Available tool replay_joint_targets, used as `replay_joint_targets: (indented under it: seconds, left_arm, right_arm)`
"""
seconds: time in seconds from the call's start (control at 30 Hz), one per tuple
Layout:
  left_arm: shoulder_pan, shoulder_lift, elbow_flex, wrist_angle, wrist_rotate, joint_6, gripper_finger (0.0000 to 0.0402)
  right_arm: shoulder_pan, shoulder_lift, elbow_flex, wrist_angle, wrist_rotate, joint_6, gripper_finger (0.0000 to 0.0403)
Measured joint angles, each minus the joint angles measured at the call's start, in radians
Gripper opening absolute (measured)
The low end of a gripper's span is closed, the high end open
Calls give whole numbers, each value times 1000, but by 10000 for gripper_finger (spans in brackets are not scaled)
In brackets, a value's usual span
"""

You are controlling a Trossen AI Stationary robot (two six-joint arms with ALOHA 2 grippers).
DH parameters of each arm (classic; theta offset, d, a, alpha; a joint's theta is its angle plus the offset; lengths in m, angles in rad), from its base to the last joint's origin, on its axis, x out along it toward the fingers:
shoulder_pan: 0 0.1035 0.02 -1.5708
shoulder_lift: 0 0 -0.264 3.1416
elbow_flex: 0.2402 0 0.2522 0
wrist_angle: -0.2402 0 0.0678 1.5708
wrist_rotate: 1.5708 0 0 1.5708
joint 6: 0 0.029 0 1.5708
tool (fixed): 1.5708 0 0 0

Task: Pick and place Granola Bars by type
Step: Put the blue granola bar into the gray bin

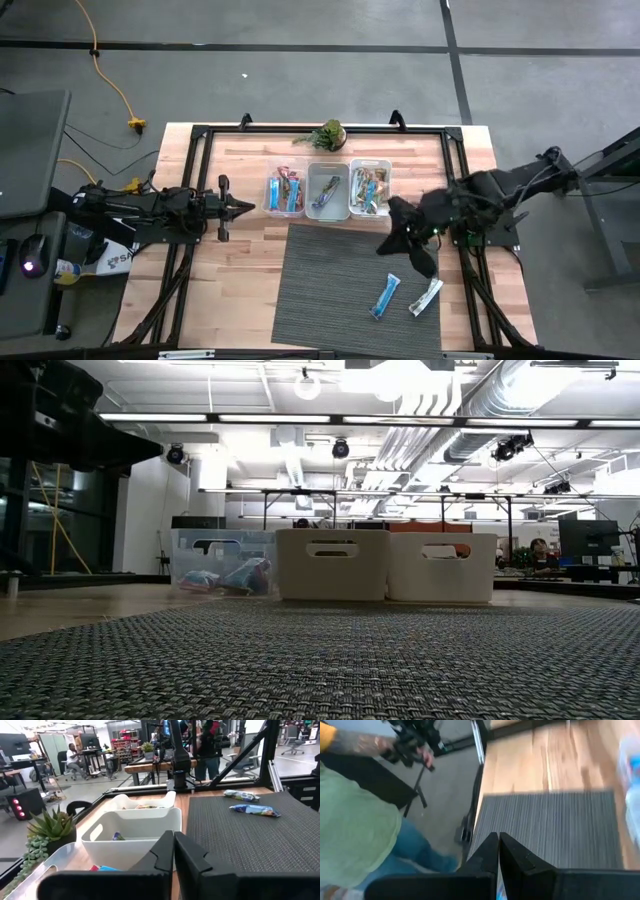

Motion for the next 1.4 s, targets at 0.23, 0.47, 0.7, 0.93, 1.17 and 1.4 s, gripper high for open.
replay_joint_targets:
  seconds: [0.23, 0.47, 0.7, 0.93, 1.17, 1.4]
  left_arm:
    - [0, 0, 0, 0, -3, 21, 3]
    - [0, 0, 0, 1, -9, 24, 2]
    - [0, 0, 0, 1, -9, 22, 1]
    - [0, 0, 0, 1, -9, -20, 0]
    - [0, 0, 0, 1, -9, -111, 0]
    - [0, 0, 0, 1, -8, -111, 0]
  right_arm:
    - [191, 0, 0, -255, 84, 429, 0]
    - [397, 20, -4, -563, 99, 1208, 0]
    - [506, 111, -4, -580, 46, 1436, 0]
    - [510, 241, -4, -594, -21, 1513, 0]
    - [534, 378, -4, -553, -94, 1642, 0]
    - [519, 448, -4, -492, -59, 1703, 0]
